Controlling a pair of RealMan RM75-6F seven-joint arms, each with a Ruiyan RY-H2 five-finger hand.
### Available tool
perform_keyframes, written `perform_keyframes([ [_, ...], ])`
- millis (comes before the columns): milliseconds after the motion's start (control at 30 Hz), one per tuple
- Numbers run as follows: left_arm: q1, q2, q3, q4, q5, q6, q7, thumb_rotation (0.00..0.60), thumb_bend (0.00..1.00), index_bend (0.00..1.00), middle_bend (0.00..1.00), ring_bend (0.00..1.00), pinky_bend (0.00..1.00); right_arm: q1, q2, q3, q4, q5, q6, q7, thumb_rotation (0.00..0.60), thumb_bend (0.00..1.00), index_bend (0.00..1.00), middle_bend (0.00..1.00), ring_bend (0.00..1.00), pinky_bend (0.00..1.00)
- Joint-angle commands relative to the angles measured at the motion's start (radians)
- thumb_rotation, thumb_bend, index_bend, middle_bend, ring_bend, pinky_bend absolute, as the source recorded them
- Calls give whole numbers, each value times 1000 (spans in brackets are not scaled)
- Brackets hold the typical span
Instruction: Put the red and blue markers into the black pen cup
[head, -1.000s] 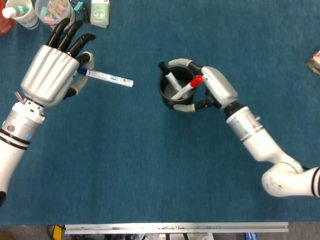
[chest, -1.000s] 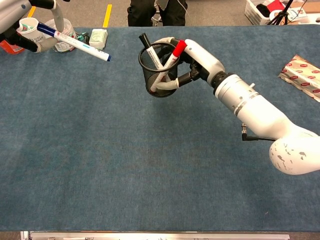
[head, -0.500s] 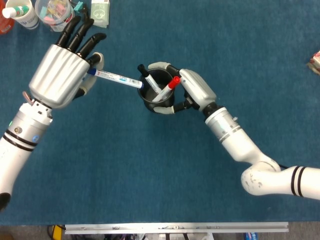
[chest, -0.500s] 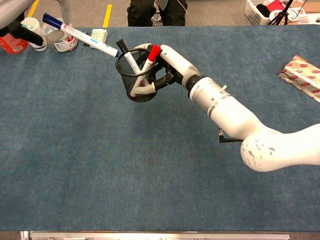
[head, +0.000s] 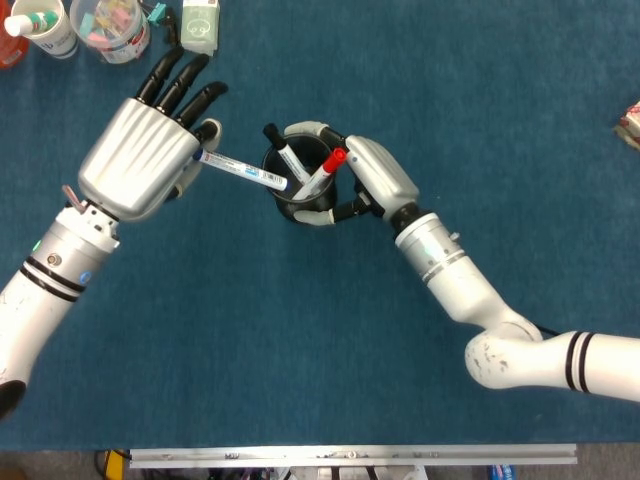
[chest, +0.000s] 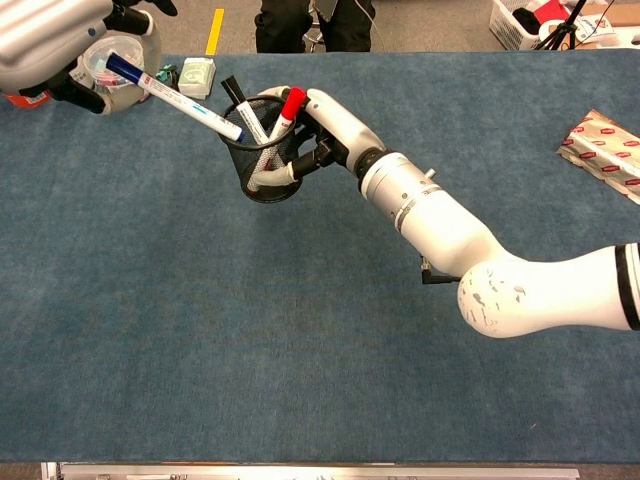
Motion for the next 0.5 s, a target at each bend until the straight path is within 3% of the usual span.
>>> perform_keyframes([
  [33,-4,-3,4,4,7,-5,5,600,330,611,203,54,59,7,-12,6,6,12,4,-24,600,516,488,443,336,369],
  [500,-10,-27,10,-9,-10,-20,63,600,329,575,197,54,59,41,-83,41,39,61,21,-102,600,527,488,443,336,369],
])
